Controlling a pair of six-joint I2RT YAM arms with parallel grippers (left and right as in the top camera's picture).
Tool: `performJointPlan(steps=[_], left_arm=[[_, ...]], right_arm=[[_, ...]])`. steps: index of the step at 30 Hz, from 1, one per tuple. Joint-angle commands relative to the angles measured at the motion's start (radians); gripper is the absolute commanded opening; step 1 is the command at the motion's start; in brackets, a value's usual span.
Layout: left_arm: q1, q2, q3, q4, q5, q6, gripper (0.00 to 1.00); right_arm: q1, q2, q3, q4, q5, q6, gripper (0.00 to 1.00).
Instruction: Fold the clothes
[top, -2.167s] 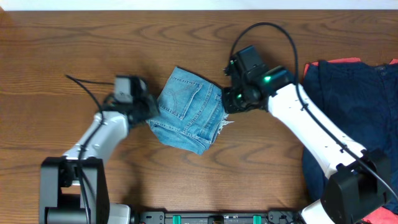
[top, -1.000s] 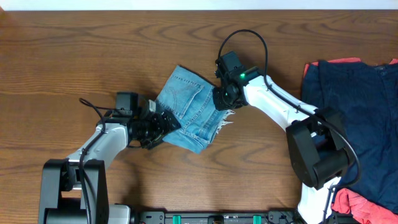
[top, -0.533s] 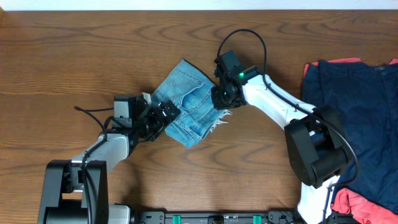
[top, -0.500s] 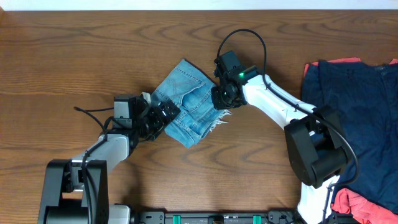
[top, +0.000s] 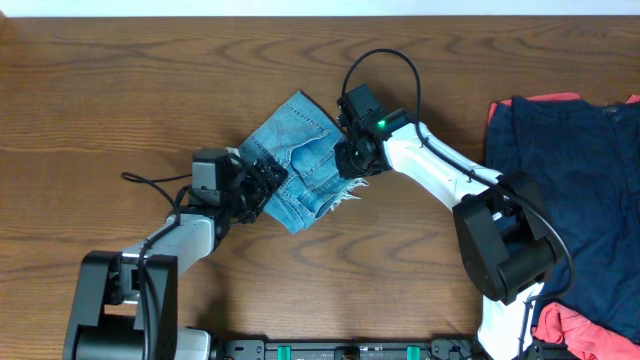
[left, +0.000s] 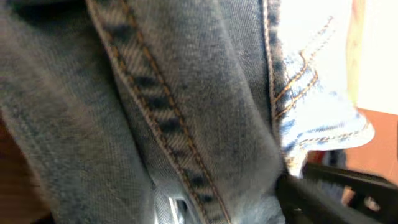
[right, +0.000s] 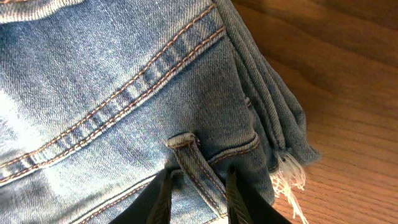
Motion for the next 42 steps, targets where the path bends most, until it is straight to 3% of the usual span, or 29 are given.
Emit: performJointPlan(steps=[1, 3, 6, 8, 14, 17, 20, 26, 35, 36, 38, 42], left_arm=[[-0.034, 0.042, -0.008, 0.019, -0.115, -0.046, 0.57], [-0.047, 0.042, -0.008, 0.034, -0.089, -0.016, 0.40], [-0.052, 0.038, -0.008, 0.097, 0.076, 0.240, 0.15], [-0.045, 0.026, -0.006, 0.093, 0.163, 0.331, 0.06], [0.055, -0.037, 0.028, 0.093, 0.437, 0.354, 0.06], [0.176, -0.071, 0.072, 0.094, 0.480, 0.291, 0.06], [0.329, -0.076, 0.123, 0.094, 0.465, 0.284, 0.06], [0.630, -0.041, 0.163, 0.108, 0.277, 0.295, 0.06], [0.758, 0.214, 0.201, 0.214, 0.209, 0.384, 0.06], [0.761, 0.245, 0.214, 0.214, 0.209, 0.395, 0.07], [0.770, 0.293, 0.241, 0.209, 0.214, 0.420, 0.45], [0.811, 0.301, 0.274, 0.204, 0.290, 0.420, 0.99]], right_arm=[[0.042, 0.078, -0.029, -0.015, -0.085, 0.018, 0.27], [0.042, 0.078, -0.029, -0.025, -0.085, 0.018, 0.25], [0.034, 0.065, -0.024, -0.064, -0.077, 0.017, 0.23], [0.021, 0.039, -0.014, -0.112, -0.051, 0.016, 0.22], [-0.042, -0.110, 0.014, -0.207, -0.032, -0.002, 0.23], [-0.070, -0.188, 0.014, -0.219, -0.032, -0.003, 0.22], [-0.086, -0.255, 0.014, -0.224, -0.032, -0.006, 0.22], [-0.084, -0.310, 0.014, -0.222, -0.032, -0.032, 0.24], [-0.081, -0.308, 0.013, -0.174, -0.031, -0.032, 0.24], [-0.082, -0.308, 0.013, -0.173, -0.032, -0.032, 0.24], [-0.082, -0.308, 0.013, -0.174, -0.027, -0.032, 0.24], [-0.081, -0.308, 0.013, -0.175, -0.024, -0.032, 0.28]])
